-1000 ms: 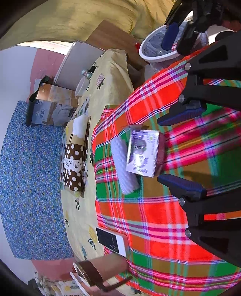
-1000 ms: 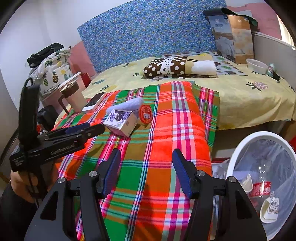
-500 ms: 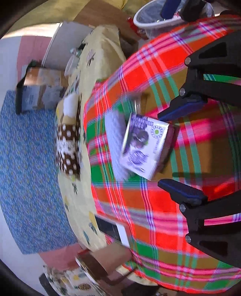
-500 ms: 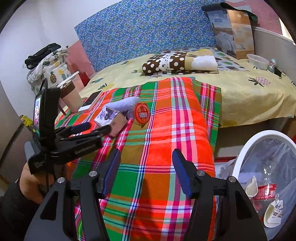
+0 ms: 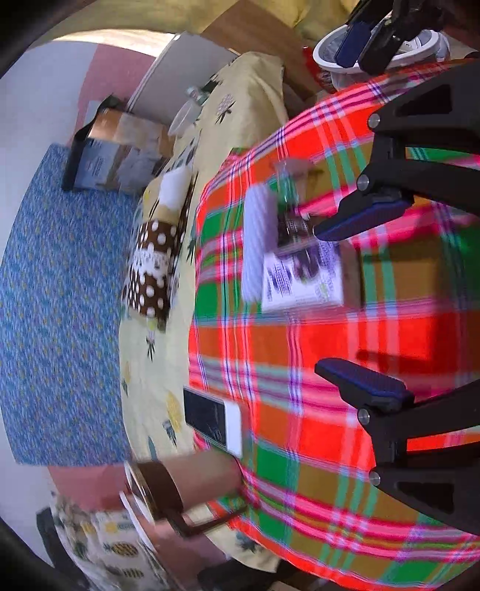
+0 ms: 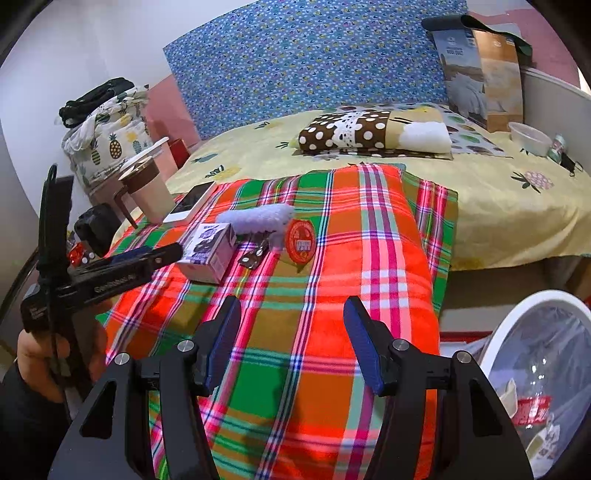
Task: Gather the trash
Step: 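Grasp the purple milk box with the left tool while the right tool grasps the red lid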
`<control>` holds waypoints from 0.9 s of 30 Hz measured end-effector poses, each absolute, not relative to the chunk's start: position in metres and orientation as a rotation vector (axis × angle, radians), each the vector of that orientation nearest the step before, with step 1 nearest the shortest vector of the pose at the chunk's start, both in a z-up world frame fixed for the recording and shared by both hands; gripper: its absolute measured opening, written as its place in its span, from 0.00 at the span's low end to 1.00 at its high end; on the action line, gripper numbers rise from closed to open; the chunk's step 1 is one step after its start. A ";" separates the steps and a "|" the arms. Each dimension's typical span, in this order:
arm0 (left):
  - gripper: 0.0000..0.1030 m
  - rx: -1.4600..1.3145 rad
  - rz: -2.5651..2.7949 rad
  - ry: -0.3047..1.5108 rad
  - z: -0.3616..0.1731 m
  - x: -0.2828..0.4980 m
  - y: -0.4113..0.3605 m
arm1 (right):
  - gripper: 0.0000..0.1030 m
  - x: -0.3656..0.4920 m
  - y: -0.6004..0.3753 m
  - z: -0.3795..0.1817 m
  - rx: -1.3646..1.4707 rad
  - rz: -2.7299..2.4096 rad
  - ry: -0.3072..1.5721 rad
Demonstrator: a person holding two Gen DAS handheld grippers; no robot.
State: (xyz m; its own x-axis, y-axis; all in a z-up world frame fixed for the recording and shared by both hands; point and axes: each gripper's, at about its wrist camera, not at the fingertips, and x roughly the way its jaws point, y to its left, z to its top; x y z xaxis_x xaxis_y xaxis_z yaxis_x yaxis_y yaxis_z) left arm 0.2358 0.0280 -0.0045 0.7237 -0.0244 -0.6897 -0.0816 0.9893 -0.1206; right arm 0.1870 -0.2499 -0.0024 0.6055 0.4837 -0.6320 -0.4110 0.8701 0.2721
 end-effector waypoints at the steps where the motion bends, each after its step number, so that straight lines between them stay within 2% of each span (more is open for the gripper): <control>1: 0.64 -0.144 0.029 0.772 -0.007 0.243 0.023 | 0.58 0.188 -0.250 -0.003 0.099 0.516 0.762; 8: 0.64 -0.127 0.073 0.833 -0.030 0.270 0.013 | 0.58 0.203 -0.251 -0.006 0.082 0.498 0.777; 10: 0.55 -0.136 0.087 0.846 -0.034 0.270 0.019 | 0.58 0.207 -0.249 -0.007 0.071 0.505 0.780; 27: 0.54 -0.197 0.040 0.840 -0.035 0.233 0.048 | 0.58 0.270 -0.202 -0.029 -0.007 0.614 0.823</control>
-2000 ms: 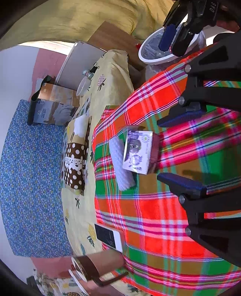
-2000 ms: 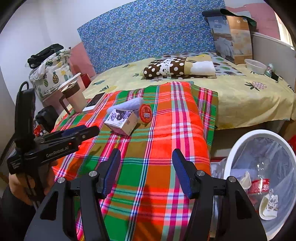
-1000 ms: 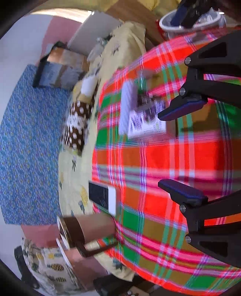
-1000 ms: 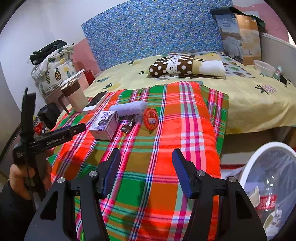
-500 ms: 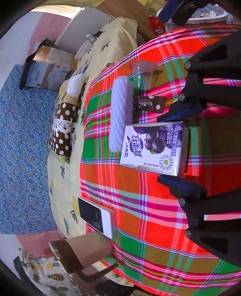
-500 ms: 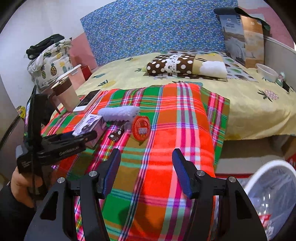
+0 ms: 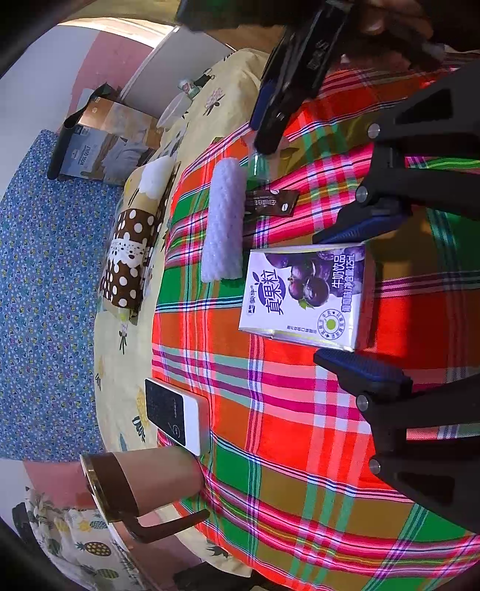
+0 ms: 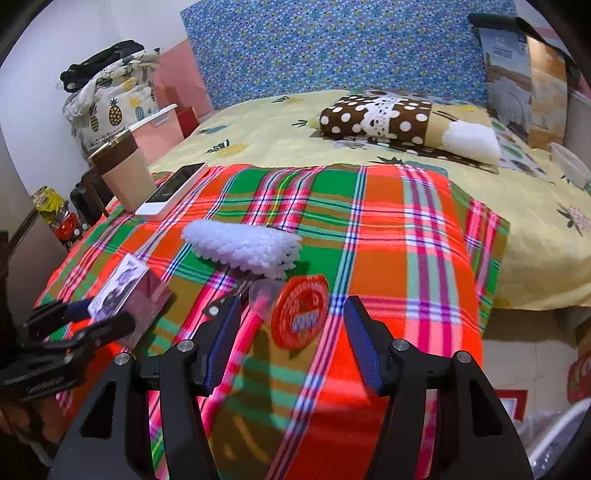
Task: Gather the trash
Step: 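Grasp the purple milk box with the left tool while the right tool grasps the red lid, then carry the milk box and red lid over the white bin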
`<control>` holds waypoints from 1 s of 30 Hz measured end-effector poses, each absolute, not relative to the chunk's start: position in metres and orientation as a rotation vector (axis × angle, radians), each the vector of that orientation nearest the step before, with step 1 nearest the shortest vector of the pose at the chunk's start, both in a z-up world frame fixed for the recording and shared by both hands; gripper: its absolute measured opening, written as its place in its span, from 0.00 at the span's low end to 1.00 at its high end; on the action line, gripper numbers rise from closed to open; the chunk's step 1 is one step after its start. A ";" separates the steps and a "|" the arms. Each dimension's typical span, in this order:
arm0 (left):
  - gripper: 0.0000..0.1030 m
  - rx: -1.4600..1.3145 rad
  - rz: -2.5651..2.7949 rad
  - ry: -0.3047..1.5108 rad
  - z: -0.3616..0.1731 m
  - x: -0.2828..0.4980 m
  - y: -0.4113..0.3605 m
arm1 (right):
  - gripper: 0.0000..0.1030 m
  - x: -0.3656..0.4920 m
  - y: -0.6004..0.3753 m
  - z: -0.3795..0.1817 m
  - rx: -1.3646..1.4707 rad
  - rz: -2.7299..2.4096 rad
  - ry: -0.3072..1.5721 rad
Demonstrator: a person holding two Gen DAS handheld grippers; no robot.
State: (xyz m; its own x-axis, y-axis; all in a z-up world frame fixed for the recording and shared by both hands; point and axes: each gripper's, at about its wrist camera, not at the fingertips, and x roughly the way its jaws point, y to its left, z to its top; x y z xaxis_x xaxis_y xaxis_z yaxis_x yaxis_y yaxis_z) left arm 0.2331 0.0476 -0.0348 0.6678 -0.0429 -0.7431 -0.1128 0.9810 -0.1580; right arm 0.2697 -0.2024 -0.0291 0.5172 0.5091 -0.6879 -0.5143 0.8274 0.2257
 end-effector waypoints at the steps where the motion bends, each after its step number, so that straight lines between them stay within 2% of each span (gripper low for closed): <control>1: 0.54 -0.200 0.036 0.841 -0.035 0.233 0.048 | 0.58 0.271 -0.202 -0.030 -0.003 0.616 0.830; 6: 0.54 -0.203 0.028 0.840 -0.037 0.233 0.049 | 0.57 0.276 -0.198 -0.034 0.010 0.647 0.852; 7: 0.54 -0.202 0.027 0.840 -0.038 0.233 0.049 | 0.53 0.275 -0.197 -0.033 0.011 0.649 0.854; 8: 0.54 -0.202 0.025 0.839 -0.037 0.233 0.049 | 0.45 0.273 -0.197 -0.033 0.005 0.648 0.854; 17: 0.54 -0.194 0.004 0.823 -0.031 0.221 0.041 | 0.44 0.240 -0.204 -0.016 0.015 0.642 0.809; 30: 0.54 -0.192 -0.066 0.780 -0.006 0.163 0.014 | 0.44 0.172 -0.241 0.001 0.068 0.579 0.754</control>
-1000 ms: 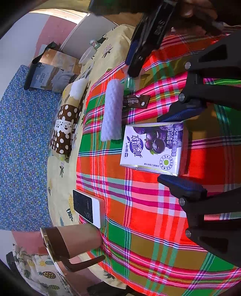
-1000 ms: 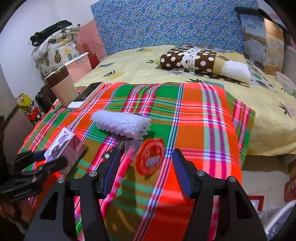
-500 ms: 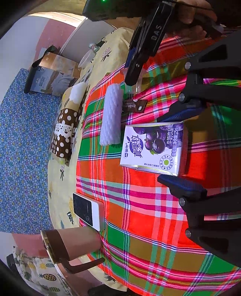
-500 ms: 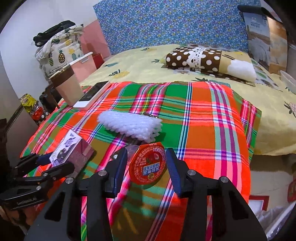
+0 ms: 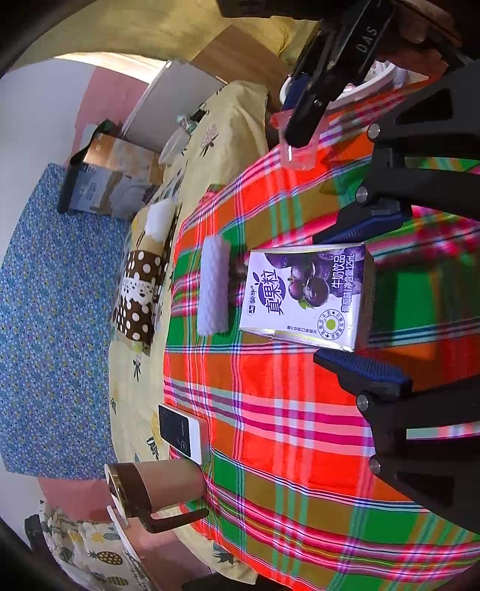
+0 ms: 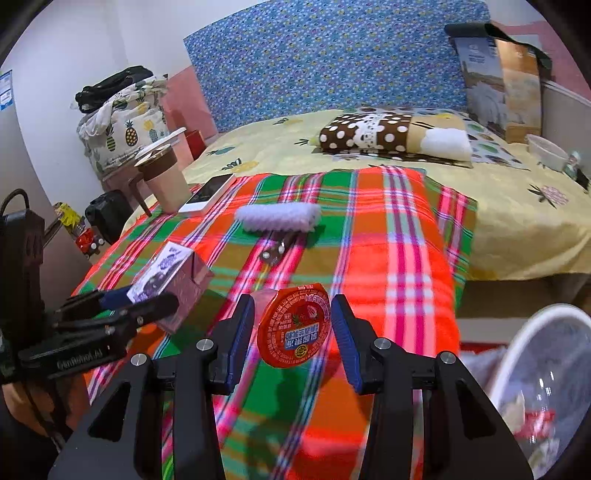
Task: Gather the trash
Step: 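Carry the milk box and red lid over the white bin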
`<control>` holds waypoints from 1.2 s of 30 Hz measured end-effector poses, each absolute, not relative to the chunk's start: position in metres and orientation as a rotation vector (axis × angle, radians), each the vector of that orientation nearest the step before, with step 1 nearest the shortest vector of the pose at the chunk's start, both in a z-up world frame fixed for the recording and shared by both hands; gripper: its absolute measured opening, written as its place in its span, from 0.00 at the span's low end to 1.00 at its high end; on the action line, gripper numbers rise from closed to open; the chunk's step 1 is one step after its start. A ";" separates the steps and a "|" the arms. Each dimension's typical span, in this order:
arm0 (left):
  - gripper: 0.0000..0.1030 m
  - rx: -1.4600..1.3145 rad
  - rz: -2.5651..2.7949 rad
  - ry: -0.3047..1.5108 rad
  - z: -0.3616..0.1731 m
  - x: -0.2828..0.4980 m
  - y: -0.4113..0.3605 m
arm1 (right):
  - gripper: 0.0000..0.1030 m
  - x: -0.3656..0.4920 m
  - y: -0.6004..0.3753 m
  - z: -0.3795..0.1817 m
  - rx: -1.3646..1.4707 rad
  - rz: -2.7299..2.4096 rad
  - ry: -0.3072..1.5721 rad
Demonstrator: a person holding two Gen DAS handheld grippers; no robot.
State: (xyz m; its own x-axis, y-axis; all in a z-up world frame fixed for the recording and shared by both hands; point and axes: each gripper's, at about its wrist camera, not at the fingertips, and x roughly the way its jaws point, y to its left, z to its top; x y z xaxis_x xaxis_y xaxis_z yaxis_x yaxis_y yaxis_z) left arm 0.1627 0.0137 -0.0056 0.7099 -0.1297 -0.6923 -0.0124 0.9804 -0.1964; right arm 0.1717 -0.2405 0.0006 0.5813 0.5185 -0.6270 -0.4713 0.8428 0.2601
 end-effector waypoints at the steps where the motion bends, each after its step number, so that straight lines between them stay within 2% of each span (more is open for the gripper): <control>1: 0.54 -0.190 -0.071 0.778 -0.004 0.157 0.011 | 0.44 0.168 -0.244 0.001 0.076 0.569 0.753; 18: 0.54 -0.146 -0.173 0.772 0.008 0.094 -0.036 | 0.44 0.113 -0.281 0.002 0.160 0.476 0.736; 36: 0.54 -0.081 -0.289 0.759 0.018 0.108 -0.098 | 0.44 0.104 -0.328 -0.004 0.217 0.378 0.709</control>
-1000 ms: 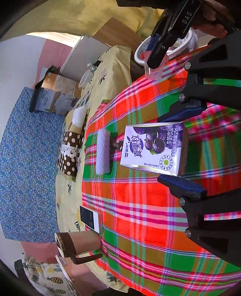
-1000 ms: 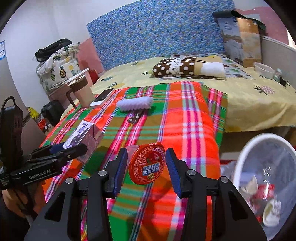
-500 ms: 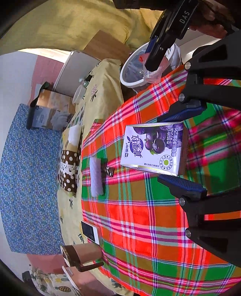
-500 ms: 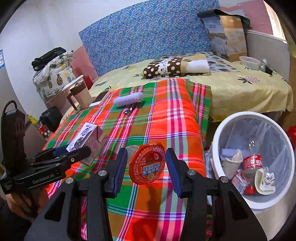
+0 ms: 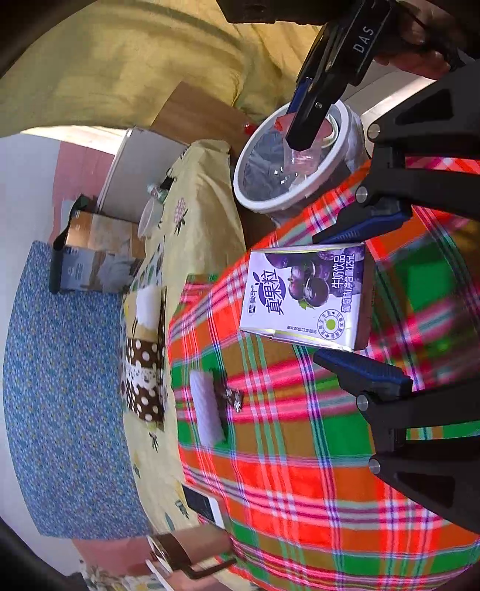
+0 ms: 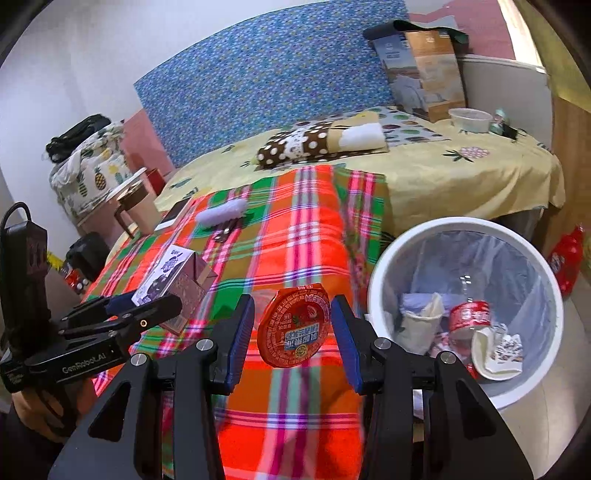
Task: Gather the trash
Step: 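Carry the milk box and red lid over the white bin, then open both tools to drop the milk box and lid into the bin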
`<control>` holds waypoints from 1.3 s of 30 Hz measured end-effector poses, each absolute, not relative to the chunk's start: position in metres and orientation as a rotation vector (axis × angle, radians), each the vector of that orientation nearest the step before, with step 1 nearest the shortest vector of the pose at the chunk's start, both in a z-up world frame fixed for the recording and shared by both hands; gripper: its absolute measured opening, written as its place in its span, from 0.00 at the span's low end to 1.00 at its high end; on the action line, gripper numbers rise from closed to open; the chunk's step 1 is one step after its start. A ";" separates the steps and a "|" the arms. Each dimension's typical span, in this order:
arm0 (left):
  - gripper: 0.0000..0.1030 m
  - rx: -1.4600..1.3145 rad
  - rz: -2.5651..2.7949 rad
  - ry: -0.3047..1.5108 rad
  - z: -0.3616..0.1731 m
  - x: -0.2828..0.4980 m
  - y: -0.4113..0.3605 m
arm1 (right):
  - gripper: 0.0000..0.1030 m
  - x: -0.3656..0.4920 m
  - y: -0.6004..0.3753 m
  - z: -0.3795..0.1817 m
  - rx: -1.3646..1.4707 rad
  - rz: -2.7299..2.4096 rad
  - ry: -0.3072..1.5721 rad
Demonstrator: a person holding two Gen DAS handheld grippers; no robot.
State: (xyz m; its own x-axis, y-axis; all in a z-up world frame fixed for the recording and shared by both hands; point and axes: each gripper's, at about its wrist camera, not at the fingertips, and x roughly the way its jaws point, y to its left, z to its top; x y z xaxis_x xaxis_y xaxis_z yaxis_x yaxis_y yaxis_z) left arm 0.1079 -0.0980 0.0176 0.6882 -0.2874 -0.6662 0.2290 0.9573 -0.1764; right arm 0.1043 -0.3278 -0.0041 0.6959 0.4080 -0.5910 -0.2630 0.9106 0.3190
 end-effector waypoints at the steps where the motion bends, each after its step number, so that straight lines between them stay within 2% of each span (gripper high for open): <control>1: 0.54 -0.078 -0.297 0.758 0.018 0.109 -0.102 | 0.44 0.104 -0.333 -0.004 0.220 0.365 0.706; 24: 0.54 0.031 -0.546 0.784 0.002 0.153 -0.236 | 0.44 0.099 -0.426 -0.024 0.304 0.091 0.729; 39: 0.54 0.059 -0.625 0.836 -0.022 0.170 -0.276 | 0.45 0.106 -0.446 -0.039 0.309 0.038 0.785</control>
State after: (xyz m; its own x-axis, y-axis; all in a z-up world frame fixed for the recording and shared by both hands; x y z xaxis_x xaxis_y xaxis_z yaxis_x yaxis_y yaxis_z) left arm 0.1698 -0.2762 -0.0224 0.5033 -0.4943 -0.7087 0.5396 0.8204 -0.1891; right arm 0.1055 -0.4458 -0.0395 0.7089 0.1478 -0.6897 0.0809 0.9543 0.2877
